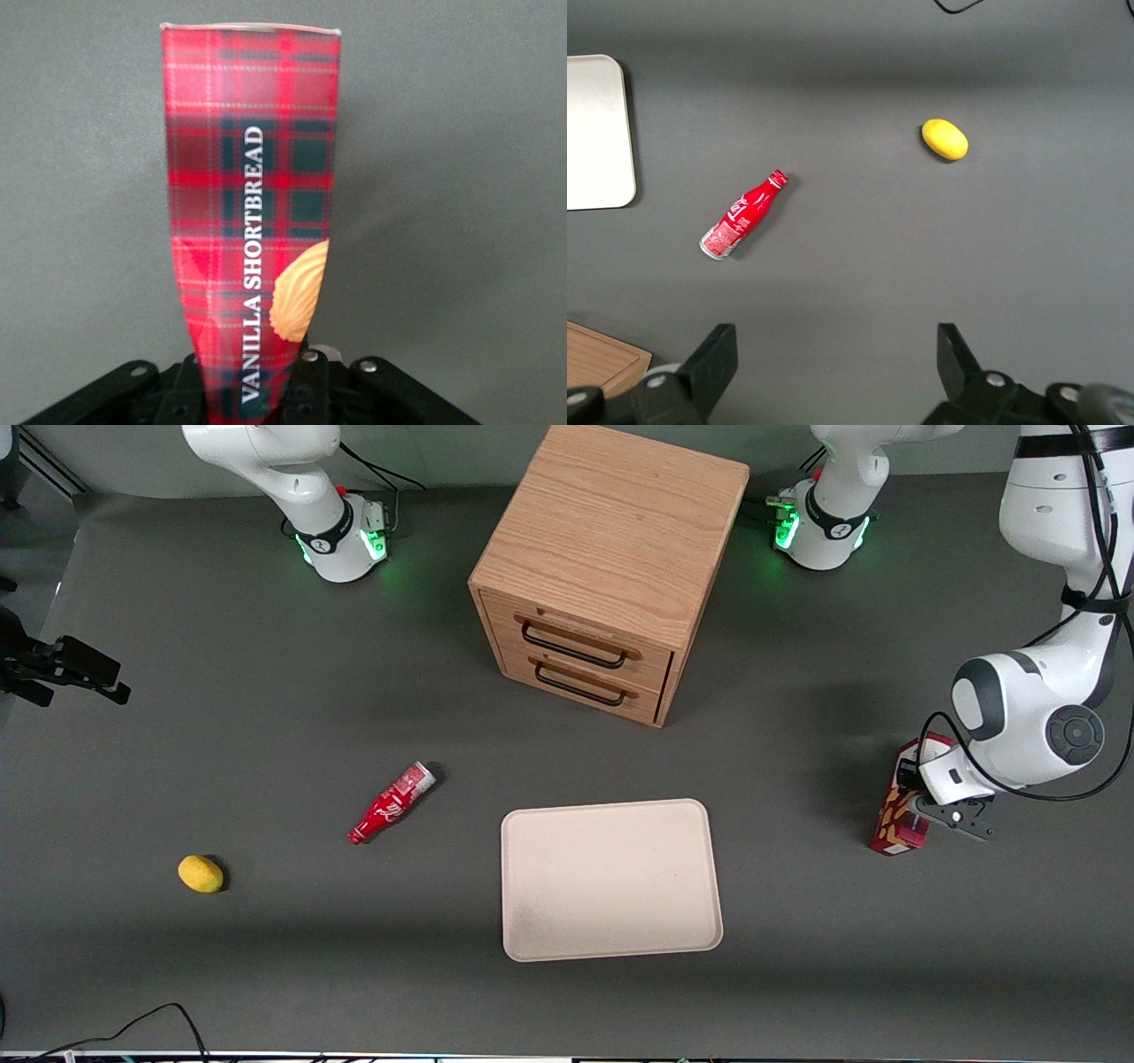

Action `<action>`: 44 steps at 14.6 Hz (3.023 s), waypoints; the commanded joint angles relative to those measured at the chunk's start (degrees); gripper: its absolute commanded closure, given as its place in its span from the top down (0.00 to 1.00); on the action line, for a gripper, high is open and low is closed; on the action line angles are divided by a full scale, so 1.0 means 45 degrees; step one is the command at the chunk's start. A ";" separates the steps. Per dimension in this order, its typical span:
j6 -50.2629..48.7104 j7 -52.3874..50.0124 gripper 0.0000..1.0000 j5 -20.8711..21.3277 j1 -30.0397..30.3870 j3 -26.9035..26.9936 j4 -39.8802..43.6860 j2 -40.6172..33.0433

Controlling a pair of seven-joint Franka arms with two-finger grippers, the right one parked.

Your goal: Place red cookie box on tray

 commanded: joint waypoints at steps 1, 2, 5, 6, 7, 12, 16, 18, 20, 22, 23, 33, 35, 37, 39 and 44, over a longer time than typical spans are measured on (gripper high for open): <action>-0.1282 0.0277 0.00 -0.0186 0.0101 0.0085 0.0525 -0.0550; -0.2236 0.0258 0.00 -0.0205 0.0102 0.0124 0.1051 -0.0803; -0.4562 -0.0073 0.00 -0.0420 0.0102 0.0144 0.2496 -0.1643; -0.5556 -0.0442 0.00 -0.0401 0.0102 0.0183 0.3159 -0.1820; -0.6475 -0.0948 0.00 -0.0401 0.0102 0.0164 0.3726 -0.2034; -1.1338 -0.5065 0.00 -0.0401 0.0024 -0.0986 0.7649 -0.2447; -1.2519 -0.8952 0.00 -0.0401 0.0024 -0.3014 0.8829 -0.2485; -1.2189 -1.0885 0.00 -0.0401 0.0004 -0.4148 0.8830 -0.2369; -1.1099 -1.2722 0.00 -0.0226 -0.0054 -0.5260 0.8713 -0.2077; -0.9754 -1.4383 0.00 0.0241 -0.0113 -0.6355 0.8693 -0.1279; -0.8973 -1.5203 0.00 0.0766 -0.0132 -0.6940 0.8674 -0.0752; -0.2383 -1.8024 0.00 0.6804 -0.0953 -0.7922 0.8537 0.4760; -0.2247 -1.8101 0.00 0.6981 -0.0992 -0.7903 0.8381 0.4916; -0.1954 -1.8548 0.00 0.7624 -0.0972 -0.7903 0.8322 0.5170; -0.1953 -1.8610 0.13 0.7918 -0.0972 -0.7903 0.8166 0.5229; -0.1953 -1.8649 1.00 0.7978 -0.0933 -0.7922 0.8009 0.5210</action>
